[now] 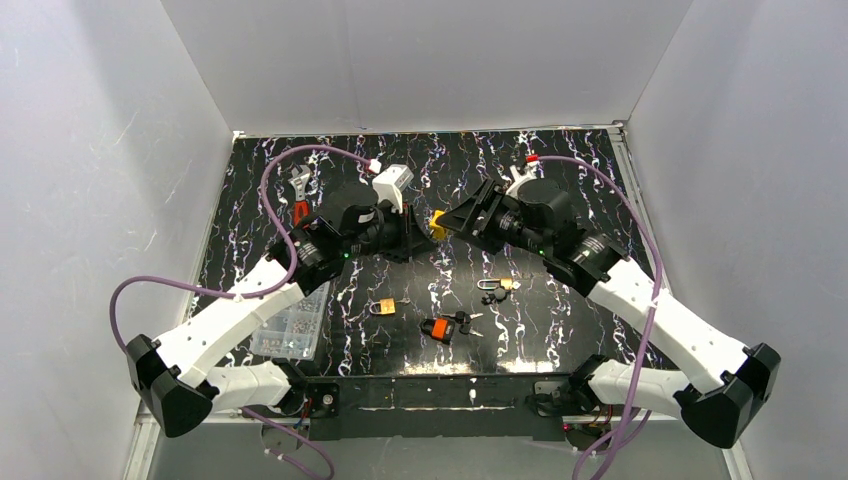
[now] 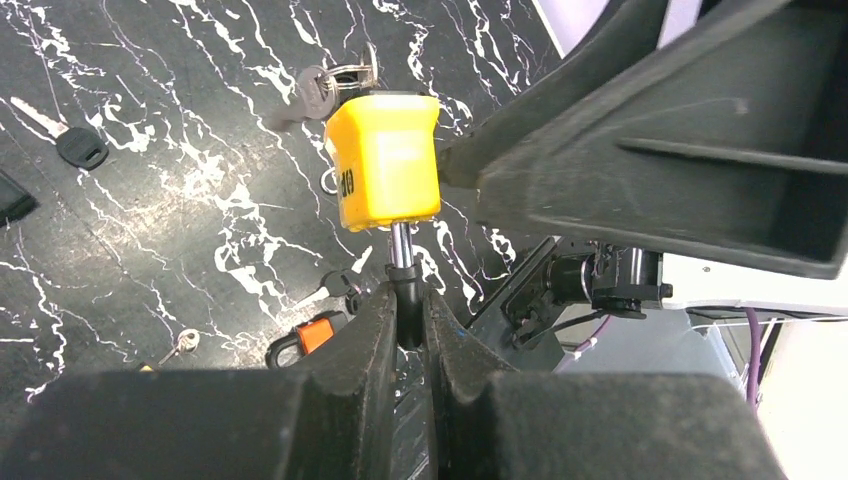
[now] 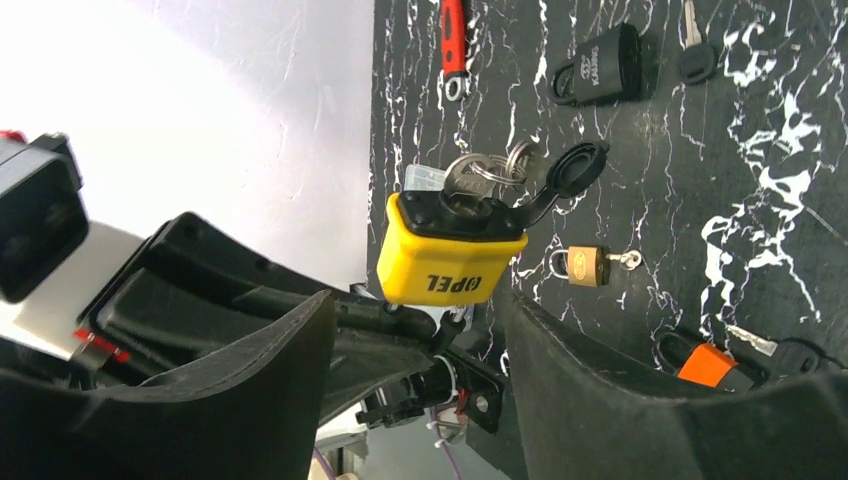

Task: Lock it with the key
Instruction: Lock the lock.

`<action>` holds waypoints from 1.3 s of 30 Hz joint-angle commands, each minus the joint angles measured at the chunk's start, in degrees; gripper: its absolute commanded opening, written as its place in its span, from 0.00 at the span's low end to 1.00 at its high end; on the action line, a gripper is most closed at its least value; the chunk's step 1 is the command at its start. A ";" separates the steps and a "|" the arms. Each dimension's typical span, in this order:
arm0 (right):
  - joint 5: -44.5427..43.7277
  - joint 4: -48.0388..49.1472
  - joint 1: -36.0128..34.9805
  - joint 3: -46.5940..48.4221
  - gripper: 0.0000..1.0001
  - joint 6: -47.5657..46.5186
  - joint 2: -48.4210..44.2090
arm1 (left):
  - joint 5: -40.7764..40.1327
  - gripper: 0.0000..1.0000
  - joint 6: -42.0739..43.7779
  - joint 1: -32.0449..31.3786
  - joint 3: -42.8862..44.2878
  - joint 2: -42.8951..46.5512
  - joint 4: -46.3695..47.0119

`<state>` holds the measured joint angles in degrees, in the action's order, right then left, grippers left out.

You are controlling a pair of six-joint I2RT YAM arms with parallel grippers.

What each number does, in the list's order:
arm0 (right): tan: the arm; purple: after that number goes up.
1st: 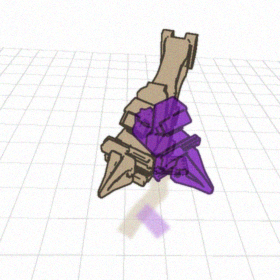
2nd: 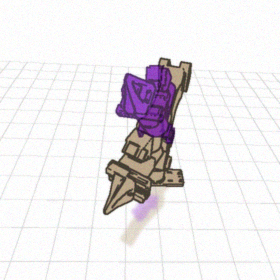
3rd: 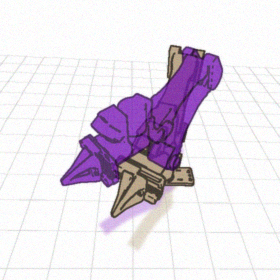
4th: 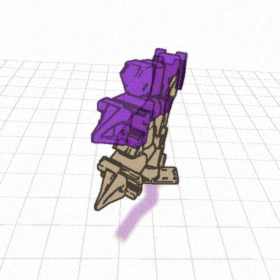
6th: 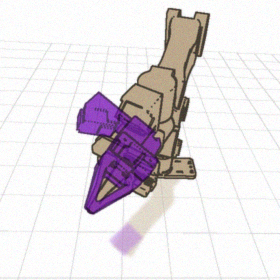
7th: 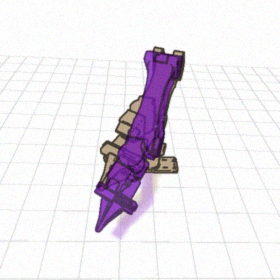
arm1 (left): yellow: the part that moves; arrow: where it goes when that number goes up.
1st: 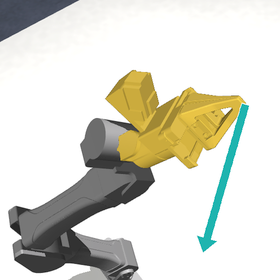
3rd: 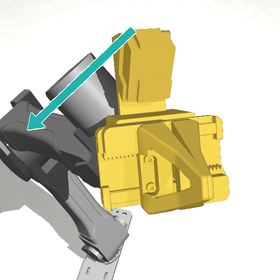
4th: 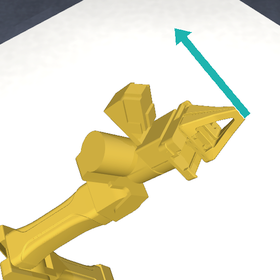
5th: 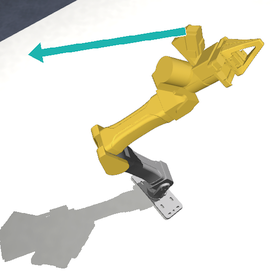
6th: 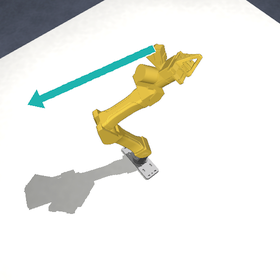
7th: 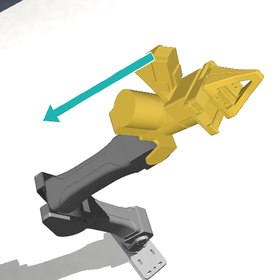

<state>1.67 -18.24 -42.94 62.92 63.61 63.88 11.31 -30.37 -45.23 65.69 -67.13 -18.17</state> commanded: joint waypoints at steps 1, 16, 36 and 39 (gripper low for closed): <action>-0.05 2.56 -0.28 0.18 0.71 -6.35 -2.59 | -0.11 0.00 0.93 0.09 4.22 1.99 -2.50; -3.80 -4.59 2.51 1.63 0.75 -15.76 -8.87 | -0.58 0.00 2.92 1.55 8.12 3.21 -11.02; 45.30 3.46 14.91 1.33 0.77 -36.52 -13.99 | 31.87 0.00 12.42 2.94 17.69 0.58 -21.12; 51.30 7.10 14.90 0.77 0.78 -35.38 -14.30 | 41.41 0.00 9.74 2.83 16.96 0.15 -16.64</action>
<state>40.95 -18.90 -28.18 63.96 29.30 50.24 38.79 -19.07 -42.48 81.12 -67.02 -40.53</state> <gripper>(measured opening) 0.774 0.090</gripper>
